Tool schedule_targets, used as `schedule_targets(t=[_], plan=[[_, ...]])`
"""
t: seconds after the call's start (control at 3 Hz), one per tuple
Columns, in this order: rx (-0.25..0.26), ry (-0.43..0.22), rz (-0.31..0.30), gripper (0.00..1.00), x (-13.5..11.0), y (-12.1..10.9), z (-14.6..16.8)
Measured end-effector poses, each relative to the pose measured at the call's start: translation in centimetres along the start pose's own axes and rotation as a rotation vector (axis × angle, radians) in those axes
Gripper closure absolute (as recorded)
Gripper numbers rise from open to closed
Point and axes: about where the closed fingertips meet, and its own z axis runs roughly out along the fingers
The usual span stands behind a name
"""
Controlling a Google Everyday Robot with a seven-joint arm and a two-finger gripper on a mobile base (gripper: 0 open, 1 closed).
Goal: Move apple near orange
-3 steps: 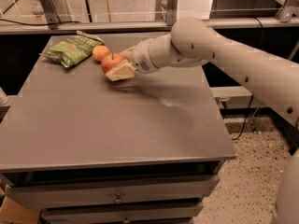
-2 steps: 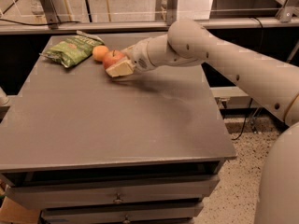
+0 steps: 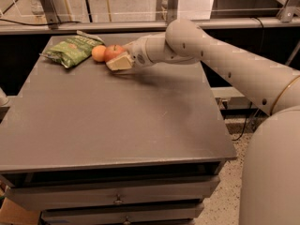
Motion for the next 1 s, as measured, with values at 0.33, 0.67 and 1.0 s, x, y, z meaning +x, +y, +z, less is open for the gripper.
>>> schedule_targets(t=[0.33, 0.67, 1.0], plan=[[-0.004, 0.000, 0.000, 0.61, -0.02, 0.16, 0.22], [-0.008, 0.000, 0.000, 0.38, -0.03, 0.33, 0.44], [-0.012, 0.000, 0.000, 0.15, -0.04, 0.51, 0.66]])
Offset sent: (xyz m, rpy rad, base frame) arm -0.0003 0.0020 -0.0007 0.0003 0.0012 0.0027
